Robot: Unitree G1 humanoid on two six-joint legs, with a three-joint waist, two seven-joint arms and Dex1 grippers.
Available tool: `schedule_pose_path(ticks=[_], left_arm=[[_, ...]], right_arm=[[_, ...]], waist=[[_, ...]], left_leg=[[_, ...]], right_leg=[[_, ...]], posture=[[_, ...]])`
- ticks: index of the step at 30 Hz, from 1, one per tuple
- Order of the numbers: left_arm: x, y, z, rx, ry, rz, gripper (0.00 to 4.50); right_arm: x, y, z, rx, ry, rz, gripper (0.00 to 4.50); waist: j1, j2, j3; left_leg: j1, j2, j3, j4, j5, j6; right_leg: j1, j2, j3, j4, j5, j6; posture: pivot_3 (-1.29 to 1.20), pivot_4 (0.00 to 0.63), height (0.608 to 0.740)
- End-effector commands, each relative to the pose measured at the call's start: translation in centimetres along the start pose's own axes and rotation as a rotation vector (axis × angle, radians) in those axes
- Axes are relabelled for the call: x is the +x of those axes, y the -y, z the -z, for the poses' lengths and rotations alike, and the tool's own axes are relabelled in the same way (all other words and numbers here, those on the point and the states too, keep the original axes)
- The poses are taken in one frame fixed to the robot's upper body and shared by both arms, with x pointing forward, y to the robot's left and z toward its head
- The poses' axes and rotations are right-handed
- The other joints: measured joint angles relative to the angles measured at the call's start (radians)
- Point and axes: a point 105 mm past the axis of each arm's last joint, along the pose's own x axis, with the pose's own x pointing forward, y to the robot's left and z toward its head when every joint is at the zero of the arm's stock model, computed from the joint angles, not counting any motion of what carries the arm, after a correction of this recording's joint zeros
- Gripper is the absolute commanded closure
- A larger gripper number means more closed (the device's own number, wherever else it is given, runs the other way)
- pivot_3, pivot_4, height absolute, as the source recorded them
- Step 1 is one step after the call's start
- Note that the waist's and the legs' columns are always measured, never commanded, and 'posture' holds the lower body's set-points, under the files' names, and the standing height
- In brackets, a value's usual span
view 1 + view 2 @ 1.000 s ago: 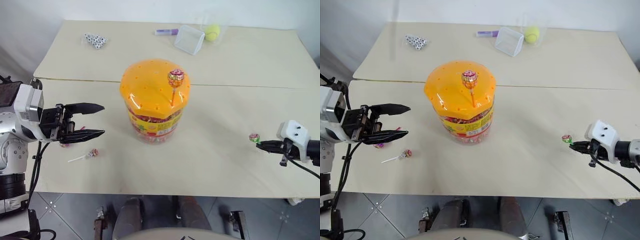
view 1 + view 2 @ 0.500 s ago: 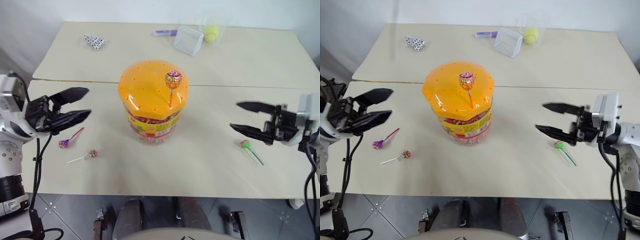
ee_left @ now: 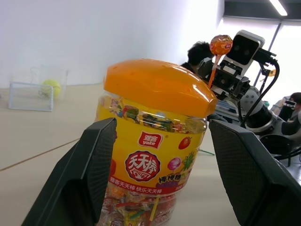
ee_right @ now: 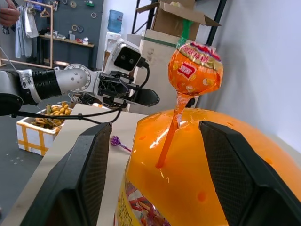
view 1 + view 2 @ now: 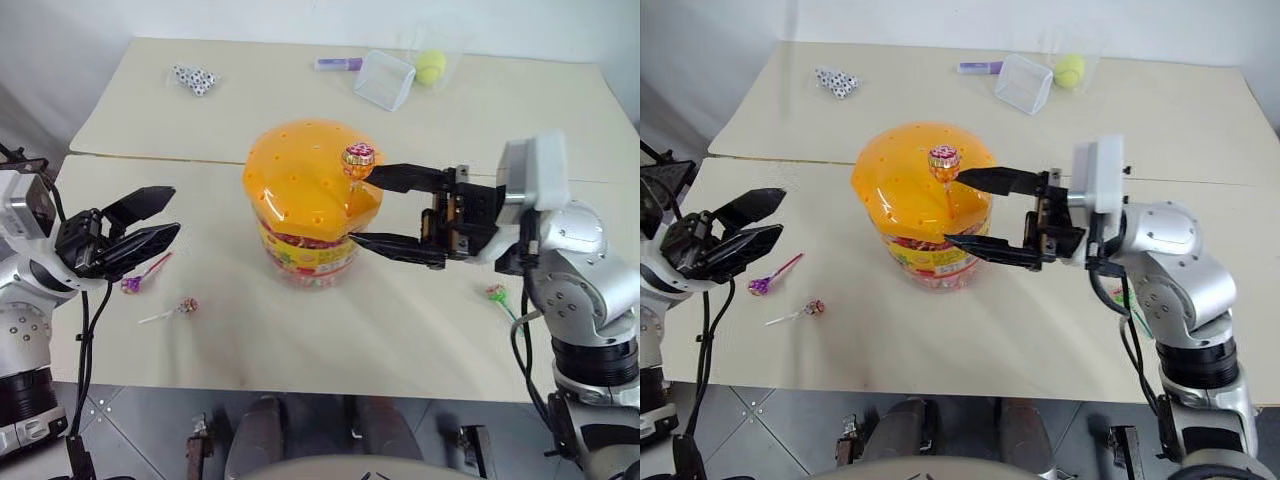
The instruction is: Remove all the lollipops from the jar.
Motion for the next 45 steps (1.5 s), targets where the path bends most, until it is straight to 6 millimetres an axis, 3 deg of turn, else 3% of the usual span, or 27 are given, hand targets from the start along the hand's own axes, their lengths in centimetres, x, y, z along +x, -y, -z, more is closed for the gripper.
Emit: schedule_pose_path(ticks=[1,7,13,17,21,23,26,28,34,38,42,45], left_arm=[[0.2,0.7,-0.9,0.04,0.007,0.02,1.17],[0.2,1.0,-0.8,0.037,0.009,0.014,1.17],[0.9,1.0,-1.6,0.062,0.043,0.04,1.17],[1.6,1.2,-2.2,0.077,0.053,0.082,1.17],[2.4,1.7,-2.2,0.097,0.029,0.147,1.17],[2.9,2.2,-1.8,0.112,-0.012,0.196,1.17],[3.8,3.2,-1.0,0.155,-0.083,0.283,1.17],[3.8,3.5,0.4,0.2,-0.177,0.333,1.17],[2.6,3.3,2.7,0.238,-0.312,0.367,1.17],[2.1,3.0,3.0,0.243,-0.325,0.344,1.17],[1.8,2.9,3.1,0.238,-0.332,0.328,1.17],[1.4,2.5,3.3,0.219,-0.333,0.271,1.17]], right_arm=[[0.4,-0.2,-0.1,-0.017,0.005,-0.026,2.37],[1.0,-0.2,-0.2,-0.006,0.024,-0.045,4.41],[0.1,1.2,-1.5,0.044,0.148,0.025,4.48],[-2.5,2.7,-3.8,0.097,0.226,0.101,4.48],[-6.6,4.2,-4.8,0.121,0.153,0.251,4.48],[-9.3,4.4,-3.9,0.111,0.031,0.325,4.48],[-15.5,4.0,-0.7,0.1,-0.287,0.456,4.48],[-19.5,2.3,2.6,0.092,-0.58,0.463,4.48],[-26.6,-0.1,7.7,0.139,-0.983,0.524,4.48],[-29.1,-0.6,9.5,0.129,-1.093,0.561,4.48],[-29.5,-0.5,10.3,0.137,-1.081,0.591,4.48],[-28.6,-0.6,10.4,0.177,-0.994,0.601,3.84]], waist=[[0.0,0.0,0.0],[-0.001,0.0,0.0],[0.0,0.0,0.0],[0.002,0.0,0.0],[0.005,0.0,0.0],[0.006,0.0,0.0],[0.012,0.0,0.0],[0.013,0.0,0.0],[-0.007,0.001,0.0],[-0.006,0.001,0.0],[-0.004,0.001,0.0],[-0.002,0.001,0.0]], left_leg=[[0.0,0.0,0.0,0.0,0.0,0.0],[0.0,0.0,0.0,0.001,0.0,0.0],[0.0,0.0,0.0,0.001,0.0,0.0],[0.0,0.0,0.0,0.001,0.0,0.0],[0.0,-0.001,-0.001,0.001,0.0,0.001],[-0.001,-0.001,-0.001,0.001,0.0,0.001],[-0.003,-0.001,-0.001,0.0,-0.001,0.003],[-0.004,-0.001,0.002,0.0,-0.002,0.003],[0.001,0.001,0.016,0.0,-0.002,0.005],[0.008,0.0,0.022,0.0,-0.001,0.007],[0.008,0.0,0.023,0.001,-0.001,0.007],[0.008,0.001,0.023,0.001,-0.001,0.006]], right_leg=[[0.0,0.0,0.0,0.0,0.0,0.0],[0.0,0.0,0.0,0.0,0.0,0.0],[0.0,0.0,0.0,0.001,0.0,0.0],[0.0,0.0,0.0,0.002,0.0,0.0],[0.001,-0.001,-0.001,0.0,0.0,0.0],[0.001,-0.001,-0.001,-0.001,0.0,0.0],[0.002,0.0,-0.001,-0.002,0.0,0.0],[0.001,0.001,0.0,-0.003,0.001,0.001],[0.0,0.005,0.003,-0.008,0.001,0.001],[0.003,0.004,0.006,-0.006,0.001,0.001],[0.0,0.003,0.009,-0.002,0.001,0.001],[0.0,0.003,0.009,-0.002,0.002,0.002]], posture=[[0.0,0.15,0.74],[0.0,0.15,0.74],[0.0,0.15,0.74],[0.0,0.15,0.74],[0.0,0.15,0.74],[0.0,0.15,0.74],[0.0,0.15,0.74],[0.0,0.15,0.74],[0.0,0.15,0.74],[0.0,0.15,0.74],[0.0,0.15,0.74],[0.0,0.15,0.74]])
